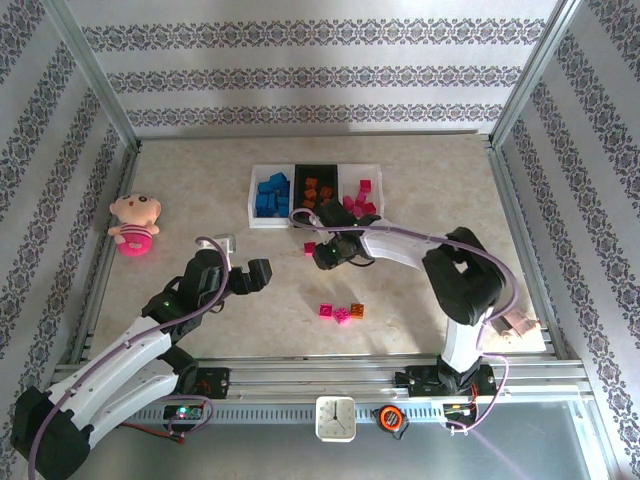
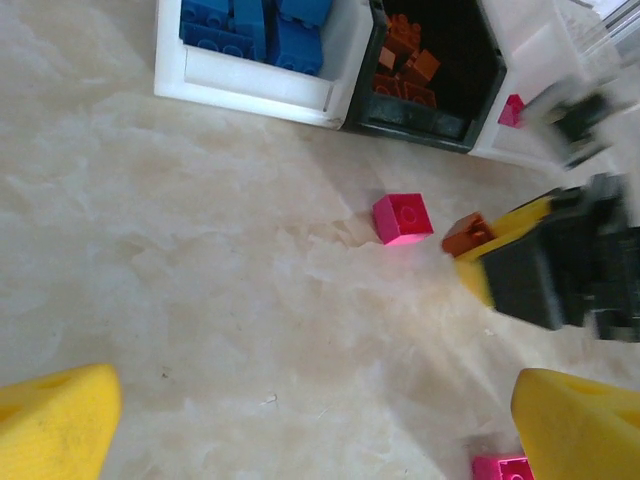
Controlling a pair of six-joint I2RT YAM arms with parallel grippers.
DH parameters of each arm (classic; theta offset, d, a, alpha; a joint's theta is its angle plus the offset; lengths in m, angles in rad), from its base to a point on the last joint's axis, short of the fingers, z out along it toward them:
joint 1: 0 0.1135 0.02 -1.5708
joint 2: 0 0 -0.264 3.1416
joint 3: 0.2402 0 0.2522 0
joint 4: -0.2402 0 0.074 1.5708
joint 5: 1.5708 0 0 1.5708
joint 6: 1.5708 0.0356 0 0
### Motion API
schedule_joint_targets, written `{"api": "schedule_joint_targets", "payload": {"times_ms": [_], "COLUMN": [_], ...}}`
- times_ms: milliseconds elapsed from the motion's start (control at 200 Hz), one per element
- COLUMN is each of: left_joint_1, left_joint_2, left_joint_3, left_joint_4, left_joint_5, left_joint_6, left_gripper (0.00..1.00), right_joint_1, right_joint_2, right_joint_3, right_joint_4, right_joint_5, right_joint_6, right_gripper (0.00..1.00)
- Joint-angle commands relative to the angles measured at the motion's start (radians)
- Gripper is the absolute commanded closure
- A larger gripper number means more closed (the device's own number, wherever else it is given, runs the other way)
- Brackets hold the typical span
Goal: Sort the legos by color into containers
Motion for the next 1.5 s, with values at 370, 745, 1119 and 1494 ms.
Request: {"api": "schedule_joint_targets", "payload": {"times_ms": [370,745,1119,1494], "left_joint_1": [0.004,0.004,0.005,-0.003], "left_joint_2": [0.025,0.023,0.128,0.577], "left_joint_3": [-0.048,-0.059,-0.037,0.185], "left_joint_4": [0.055,0.028,0.130,0.316], "left_joint_5": [0.049,0.070,0.097,0.196], "left_joint_6": [-0.032,-0.036,-0.022,0.047], "left_gripper": [0.00,0.00,0.00,0.03], "right_joint_1": [-0.102,-0.119,-0.125,-0.129], "right_joint_2": [0.072,0.360,0.197,-0.180], "right_joint_3": [0.343,0.732,0.577,-0.003], "right_joint_4": [-0.039,-0.196,-0.114,0.079], "right_joint_5": [0.141,0.279,0.231,0.166], "right_joint_6": [0.197,0.249,0.267,0.309], "right_gripper": [0.70,0.54,0.36,0.35]}}
